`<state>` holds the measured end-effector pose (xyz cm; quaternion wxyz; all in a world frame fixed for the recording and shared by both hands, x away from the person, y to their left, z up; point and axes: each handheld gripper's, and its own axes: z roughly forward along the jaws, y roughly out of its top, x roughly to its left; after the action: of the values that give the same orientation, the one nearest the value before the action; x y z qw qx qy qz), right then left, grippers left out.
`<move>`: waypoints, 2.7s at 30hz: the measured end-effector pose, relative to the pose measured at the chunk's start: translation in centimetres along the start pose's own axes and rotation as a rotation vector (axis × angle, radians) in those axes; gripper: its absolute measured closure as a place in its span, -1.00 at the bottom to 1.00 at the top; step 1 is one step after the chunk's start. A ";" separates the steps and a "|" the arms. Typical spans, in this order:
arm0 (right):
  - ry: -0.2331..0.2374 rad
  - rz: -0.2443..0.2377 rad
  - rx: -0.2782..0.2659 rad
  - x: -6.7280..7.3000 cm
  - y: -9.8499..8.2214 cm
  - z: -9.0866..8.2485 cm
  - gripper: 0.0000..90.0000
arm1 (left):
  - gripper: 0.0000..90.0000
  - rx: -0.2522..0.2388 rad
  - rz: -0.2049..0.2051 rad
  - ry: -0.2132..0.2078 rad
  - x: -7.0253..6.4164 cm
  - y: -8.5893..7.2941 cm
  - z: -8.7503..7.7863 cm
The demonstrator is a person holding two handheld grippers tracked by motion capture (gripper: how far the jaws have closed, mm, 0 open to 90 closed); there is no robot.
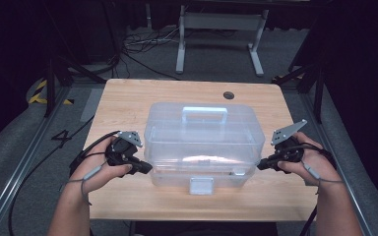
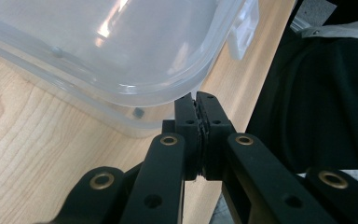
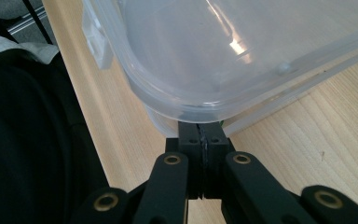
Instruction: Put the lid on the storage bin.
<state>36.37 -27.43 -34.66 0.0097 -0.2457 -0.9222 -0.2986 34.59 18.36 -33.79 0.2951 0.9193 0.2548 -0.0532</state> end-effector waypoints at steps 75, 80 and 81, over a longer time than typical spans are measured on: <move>0.059 0.027 0.103 -0.9 -0.8 0.7 0.89 | 0.78 0.048 -0.033 -0.057 0.7 -1.1 0.9; 0.037 0.030 0.052 -1.4 -0.8 -0.6 0.87 | 0.76 0.017 -0.079 -0.024 0.8 -2.0 0.1; 0.035 0.028 0.045 -1.5 -0.7 -0.8 0.87 | 0.75 0.003 -0.088 -0.013 0.8 -2.2 -0.1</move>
<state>37.21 -29.05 -34.65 0.0354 -0.2532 -0.9247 -0.2820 34.15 20.32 -35.04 0.2929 0.9072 0.2932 -0.0725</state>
